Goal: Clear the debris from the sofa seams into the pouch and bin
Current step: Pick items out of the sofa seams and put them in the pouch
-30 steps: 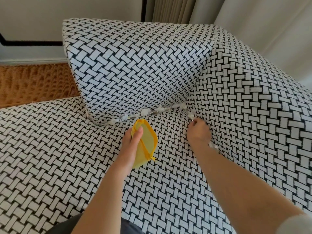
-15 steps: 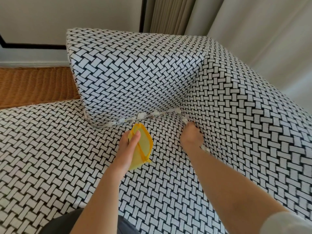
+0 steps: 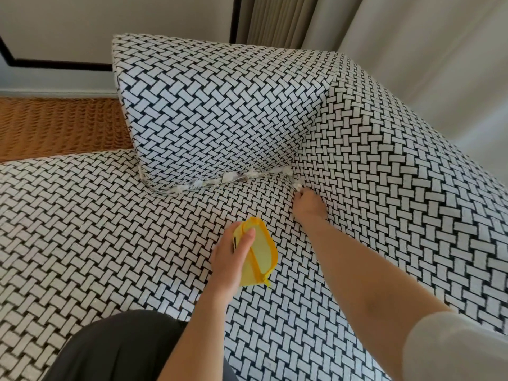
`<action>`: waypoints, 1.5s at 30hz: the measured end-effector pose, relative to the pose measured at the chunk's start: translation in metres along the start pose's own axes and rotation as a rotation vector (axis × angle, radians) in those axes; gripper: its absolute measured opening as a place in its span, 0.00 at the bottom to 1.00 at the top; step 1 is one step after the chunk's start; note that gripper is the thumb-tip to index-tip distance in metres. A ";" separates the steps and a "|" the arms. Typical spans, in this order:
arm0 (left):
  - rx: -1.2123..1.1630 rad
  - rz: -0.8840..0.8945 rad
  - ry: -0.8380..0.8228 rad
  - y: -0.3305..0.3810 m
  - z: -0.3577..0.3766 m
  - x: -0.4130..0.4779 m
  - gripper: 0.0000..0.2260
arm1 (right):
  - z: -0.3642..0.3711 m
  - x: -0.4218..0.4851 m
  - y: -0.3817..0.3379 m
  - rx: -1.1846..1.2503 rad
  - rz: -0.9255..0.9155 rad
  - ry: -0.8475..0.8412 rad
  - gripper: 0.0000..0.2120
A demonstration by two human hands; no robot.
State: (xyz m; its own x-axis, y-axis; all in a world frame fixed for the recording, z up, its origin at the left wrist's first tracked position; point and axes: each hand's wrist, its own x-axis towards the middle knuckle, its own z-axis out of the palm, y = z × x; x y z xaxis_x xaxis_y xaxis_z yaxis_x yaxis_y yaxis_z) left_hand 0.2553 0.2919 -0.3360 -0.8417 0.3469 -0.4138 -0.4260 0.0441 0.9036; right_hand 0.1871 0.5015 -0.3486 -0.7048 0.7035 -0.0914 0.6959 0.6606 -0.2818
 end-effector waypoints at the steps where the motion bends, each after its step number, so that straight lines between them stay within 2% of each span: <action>1: -0.022 -0.002 -0.003 -0.001 0.003 -0.002 0.42 | -0.001 0.001 -0.001 0.009 0.015 -0.005 0.12; 4: -0.072 -0.005 0.014 -0.001 0.008 -0.010 0.36 | -0.005 -0.002 -0.004 0.021 0.009 0.027 0.11; 6: -0.072 0.000 0.036 -0.002 0.011 -0.013 0.33 | -0.005 -0.012 0.000 0.068 -0.072 0.088 0.10; 10: 0.016 0.038 0.056 -0.009 0.015 -0.013 0.50 | -0.003 -0.050 0.017 0.207 -0.261 0.157 0.11; 12: 0.024 0.036 0.067 -0.007 0.016 -0.015 0.48 | 0.001 -0.078 0.024 0.270 -0.297 0.108 0.12; 14: 0.009 0.029 0.077 -0.007 0.017 -0.021 0.47 | 0.000 -0.109 0.027 0.488 -0.247 0.042 0.14; 17: -0.007 0.003 0.074 -0.010 0.025 -0.040 0.52 | -0.014 -0.154 0.030 0.890 -0.116 -0.042 0.13; 19: -0.056 -0.020 0.075 -0.010 0.028 -0.050 0.52 | -0.028 -0.178 0.031 0.970 -0.162 -0.045 0.12; 24: -0.156 -0.072 0.046 -0.014 0.030 -0.062 0.42 | -0.054 -0.203 0.031 0.907 -0.276 -0.007 0.07; 30: -0.261 -0.074 0.075 -0.013 0.027 -0.065 0.43 | -0.066 -0.209 0.032 0.913 -0.350 -0.013 0.05; 34: -0.156 0.008 0.150 -0.012 0.028 -0.068 0.45 | -0.065 -0.206 0.034 0.779 -0.411 -0.025 0.06; 37: -0.166 0.013 0.177 -0.014 0.025 -0.065 0.43 | -0.066 -0.202 0.036 0.823 -0.400 -0.073 0.06; 39: -0.153 -0.004 0.173 -0.013 0.024 -0.063 0.40 | -0.064 -0.197 0.039 0.901 -0.404 -0.130 0.09; 42: -0.156 -0.057 0.159 -0.011 0.025 -0.060 0.32 | -0.055 -0.182 0.049 1.088 -0.167 -0.230 0.12; 43: -0.183 -0.071 0.161 -0.011 0.025 -0.060 0.29 | -0.050 -0.174 0.054 1.039 -0.059 -0.235 0.12; 45: -0.243 -0.062 0.184 -0.010 0.025 -0.058 0.22 | -0.033 -0.159 0.062 0.783 0.063 -0.201 0.12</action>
State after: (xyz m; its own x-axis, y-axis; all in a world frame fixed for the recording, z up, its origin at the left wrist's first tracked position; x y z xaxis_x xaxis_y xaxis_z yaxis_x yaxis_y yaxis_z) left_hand 0.3166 0.2947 -0.3184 -0.8482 0.1740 -0.5003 -0.5265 -0.1735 0.8323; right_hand 0.3470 0.4399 -0.3198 -0.7310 0.6231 -0.2783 0.4889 0.1936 -0.8506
